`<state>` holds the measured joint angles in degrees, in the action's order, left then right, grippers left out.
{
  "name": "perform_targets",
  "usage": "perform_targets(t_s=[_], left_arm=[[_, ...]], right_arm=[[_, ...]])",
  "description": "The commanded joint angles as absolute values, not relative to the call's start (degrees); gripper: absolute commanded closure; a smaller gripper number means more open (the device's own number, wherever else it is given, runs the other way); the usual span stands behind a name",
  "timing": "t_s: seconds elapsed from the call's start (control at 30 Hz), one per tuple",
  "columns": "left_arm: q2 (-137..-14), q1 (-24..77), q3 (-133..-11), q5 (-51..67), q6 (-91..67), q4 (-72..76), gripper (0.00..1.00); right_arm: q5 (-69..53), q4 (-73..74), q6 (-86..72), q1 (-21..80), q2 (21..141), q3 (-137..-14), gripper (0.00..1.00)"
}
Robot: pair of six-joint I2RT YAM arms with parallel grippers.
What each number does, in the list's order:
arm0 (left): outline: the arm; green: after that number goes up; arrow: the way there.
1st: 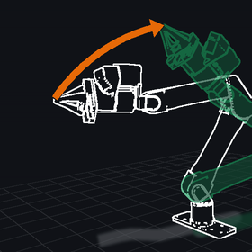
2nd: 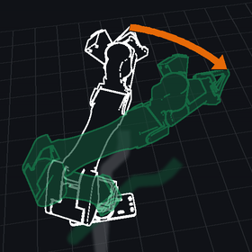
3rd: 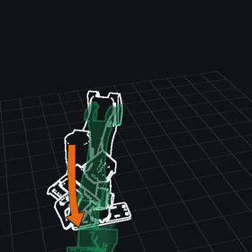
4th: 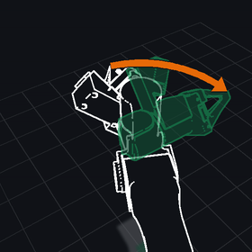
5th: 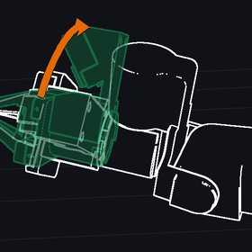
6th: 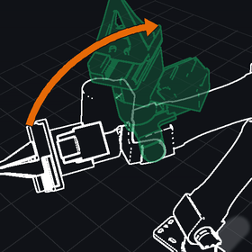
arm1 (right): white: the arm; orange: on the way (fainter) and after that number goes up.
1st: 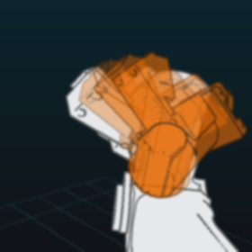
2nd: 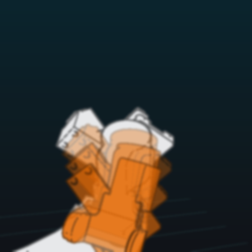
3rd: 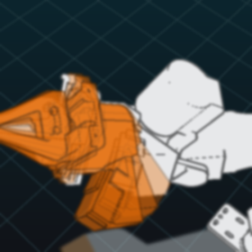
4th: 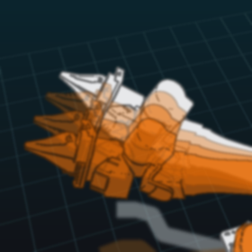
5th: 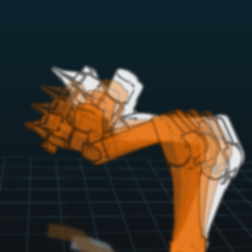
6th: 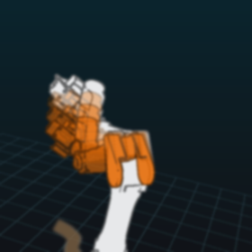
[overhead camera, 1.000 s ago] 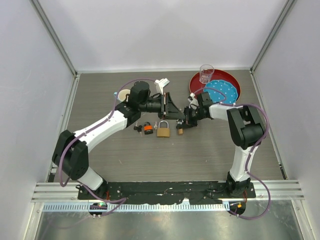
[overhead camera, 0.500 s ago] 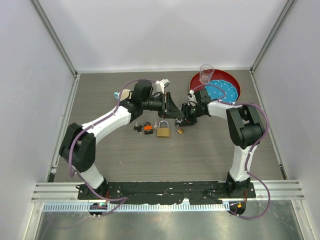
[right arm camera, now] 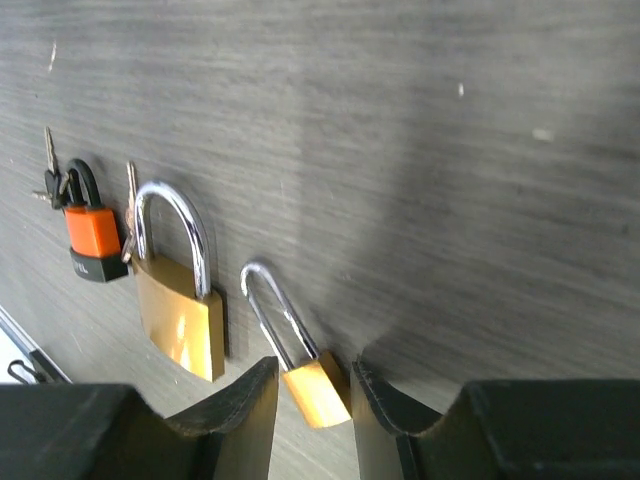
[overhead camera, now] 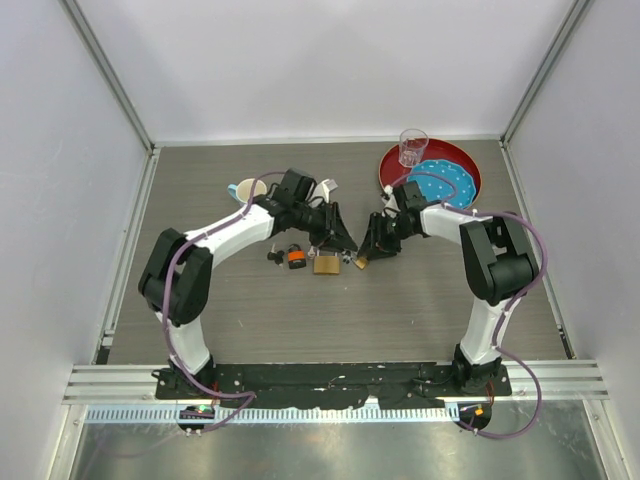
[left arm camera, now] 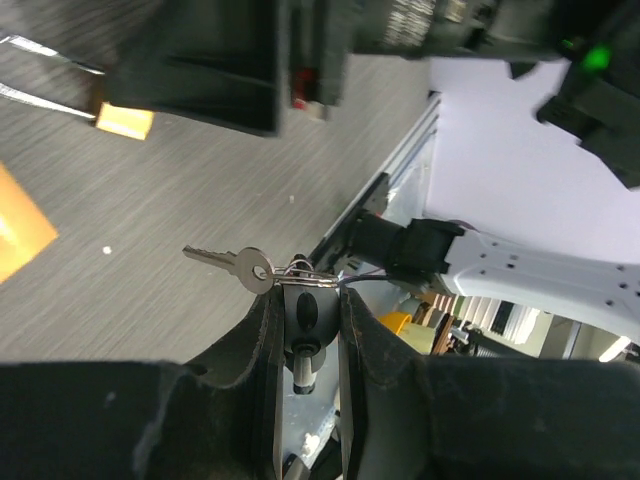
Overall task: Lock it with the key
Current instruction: Place the lock at the center of the board, then place the key at the center of the board.
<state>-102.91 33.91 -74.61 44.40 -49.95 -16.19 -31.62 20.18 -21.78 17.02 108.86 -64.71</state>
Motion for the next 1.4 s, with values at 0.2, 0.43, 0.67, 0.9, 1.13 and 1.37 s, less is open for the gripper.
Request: perform_targets(t_s=[0.2,0.43,0.67,0.9,1.13,1.37], left_arm=[[-109.68,33.49,-79.89,42.01,-45.27,-21.71,1.0],[-114.69,33.58,-83.75,40.08,-43.07,-24.96,1.0],[-118.39,33.57,-88.68,35.43,-41.31,-29.88,0.91],[-117.95,33.57,-89.38,31.73,-41.48,-30.15,0.64],[-115.75,33.58,-89.91,30.59,-42.8,-27.25,0.47],[-113.91,33.57,-90.27,30.58,-43.5,-26.2,0.44]], right_arm=[[-31.91,20.13,-21.44,17.05,104.86,-59.06,0.6],[-29.7,20.74,-21.62,17.05,102.57,-59.68,0.6],[-30.15,21.44,-21.62,16.96,101.17,-60.29,0.6],[-30.32,23.82,-20.92,16.44,98.35,-62.31,0.59],[-30.32,24.7,-20.83,15.91,96.33,-62.75,0.56],[-30.67,24.87,-20.83,15.73,95.63,-62.58,0.55]])
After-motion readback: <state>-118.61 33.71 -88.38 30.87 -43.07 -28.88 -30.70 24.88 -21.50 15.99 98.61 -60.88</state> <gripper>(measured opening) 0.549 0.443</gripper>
